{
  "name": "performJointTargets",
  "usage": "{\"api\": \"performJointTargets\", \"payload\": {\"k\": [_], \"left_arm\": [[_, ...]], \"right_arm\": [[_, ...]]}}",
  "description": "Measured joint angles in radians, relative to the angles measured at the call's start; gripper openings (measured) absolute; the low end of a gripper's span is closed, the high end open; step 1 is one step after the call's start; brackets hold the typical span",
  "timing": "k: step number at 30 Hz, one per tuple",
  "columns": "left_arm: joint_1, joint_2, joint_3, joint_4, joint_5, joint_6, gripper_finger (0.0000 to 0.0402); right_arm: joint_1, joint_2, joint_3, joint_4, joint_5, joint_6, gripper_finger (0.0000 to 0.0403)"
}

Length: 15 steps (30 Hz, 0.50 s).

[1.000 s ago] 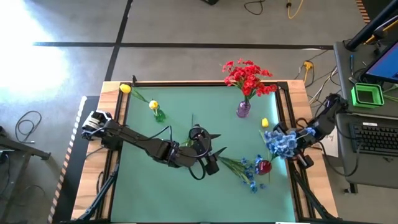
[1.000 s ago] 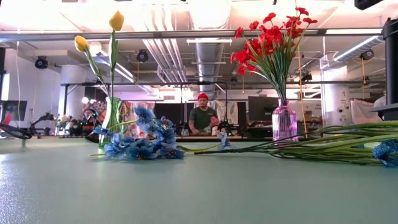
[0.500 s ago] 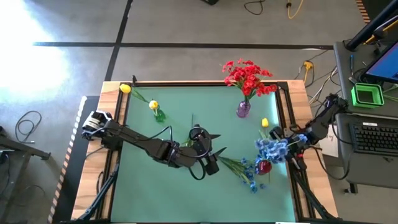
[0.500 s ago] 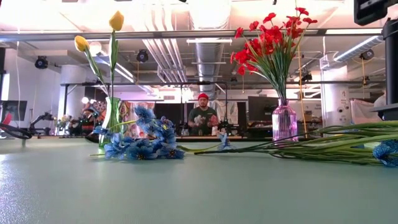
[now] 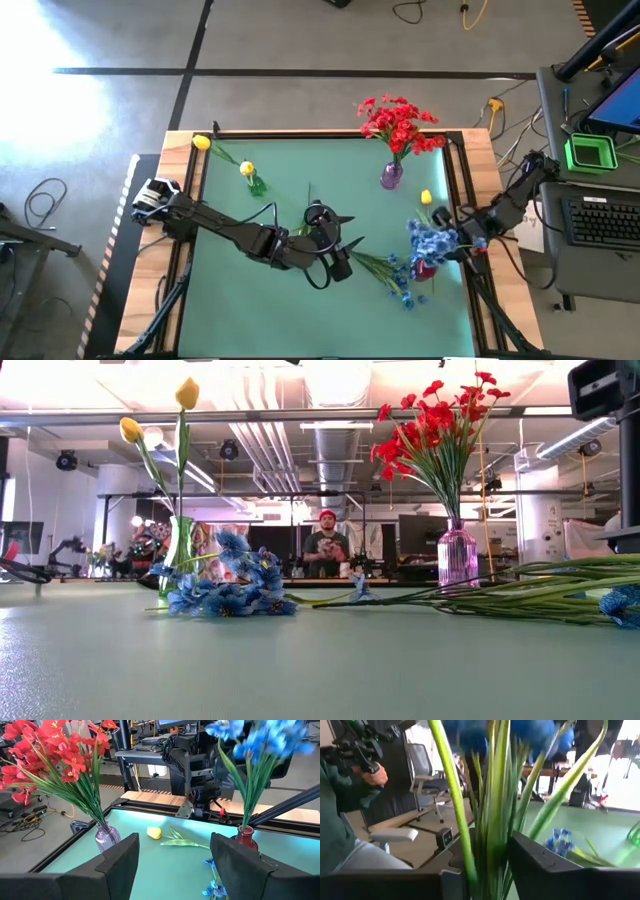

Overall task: Sort flowers into vase by color
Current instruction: Put the middle blue flower into the red vase, then put the right blue flower into the red vase

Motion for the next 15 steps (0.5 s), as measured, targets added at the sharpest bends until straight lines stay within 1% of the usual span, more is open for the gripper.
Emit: {"api": "performJointTargets", "payload": {"k": [5, 9, 14, 15], "left_arm": [[0.0, 0.0, 0.0, -0.011, 0.0, -0.014, 0.0233], [0.0, 0.0, 0.0, -0.011, 0.0, -0.015, 0.0233], [0.0, 0.0, 0.0, -0.013, 0.0, -0.04, 0.0233], [0.0, 0.0, 0.0, -0.016, 0.0, -0.045, 0.0233]], "right_arm": [[0.0, -0.001, 0.0, -0.067, 0.0, 0.066, 0.0129], [0.0, -0.001, 0.001, -0.103, 0.0, 0.089, 0.0154], [0.0, -0.001, 0.071, -0.266, 0.0, 0.156, 0.0183], [0.0, 0.0, 0.081, -0.268, 0.0, 0.169, 0.0188]]}}
